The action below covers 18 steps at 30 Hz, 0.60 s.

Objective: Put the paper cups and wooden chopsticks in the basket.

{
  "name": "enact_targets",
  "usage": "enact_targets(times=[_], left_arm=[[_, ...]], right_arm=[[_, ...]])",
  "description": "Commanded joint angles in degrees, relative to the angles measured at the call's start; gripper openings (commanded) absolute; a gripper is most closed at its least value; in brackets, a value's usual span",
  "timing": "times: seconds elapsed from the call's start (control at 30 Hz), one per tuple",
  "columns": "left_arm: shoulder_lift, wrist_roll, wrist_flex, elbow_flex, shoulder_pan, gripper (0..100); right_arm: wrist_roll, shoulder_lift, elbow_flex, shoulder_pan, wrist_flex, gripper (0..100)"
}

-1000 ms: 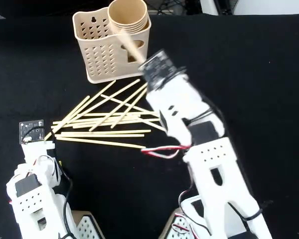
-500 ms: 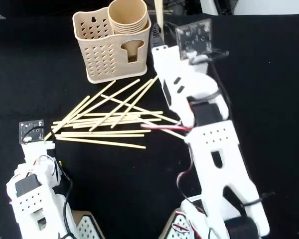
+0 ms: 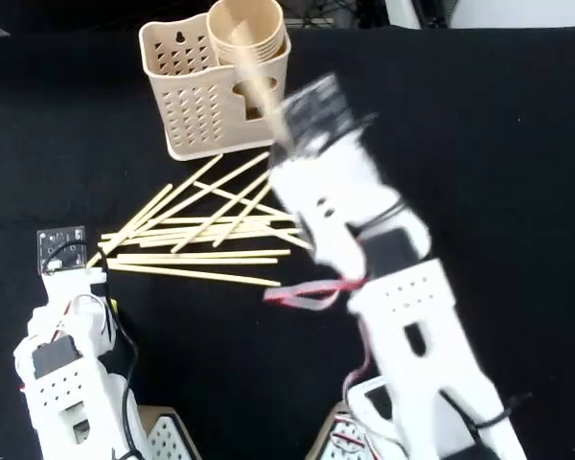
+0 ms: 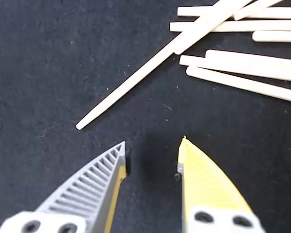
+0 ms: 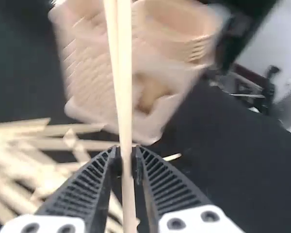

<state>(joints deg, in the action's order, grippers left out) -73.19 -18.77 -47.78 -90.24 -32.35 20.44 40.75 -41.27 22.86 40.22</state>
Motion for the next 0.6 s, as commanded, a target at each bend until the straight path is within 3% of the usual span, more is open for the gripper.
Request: enact_targets(times=[0.0, 0.2, 0.33, 0.57], left_arm=[[-0.4, 1.1, 0.9, 0.7, -0.4, 18], [-0.4, 1.1, -10.2, 7.6, -0.1, 19], [0.0, 1.1, -17.9, 14.5, 0.1, 19], [0.2, -0.2, -19.1, 19.6, 4.2, 19]], right_arm=[[4.7, 4.5, -8.7, 4.0, 1.6, 1.2], [5.4, 5.6, -21.9, 4.3, 1.8, 1.2], [5.4, 5.5, -26.9, 8.6, 2.1, 1.2], [4.8, 5.3, -29.0, 17.1, 2.5, 4.8]])
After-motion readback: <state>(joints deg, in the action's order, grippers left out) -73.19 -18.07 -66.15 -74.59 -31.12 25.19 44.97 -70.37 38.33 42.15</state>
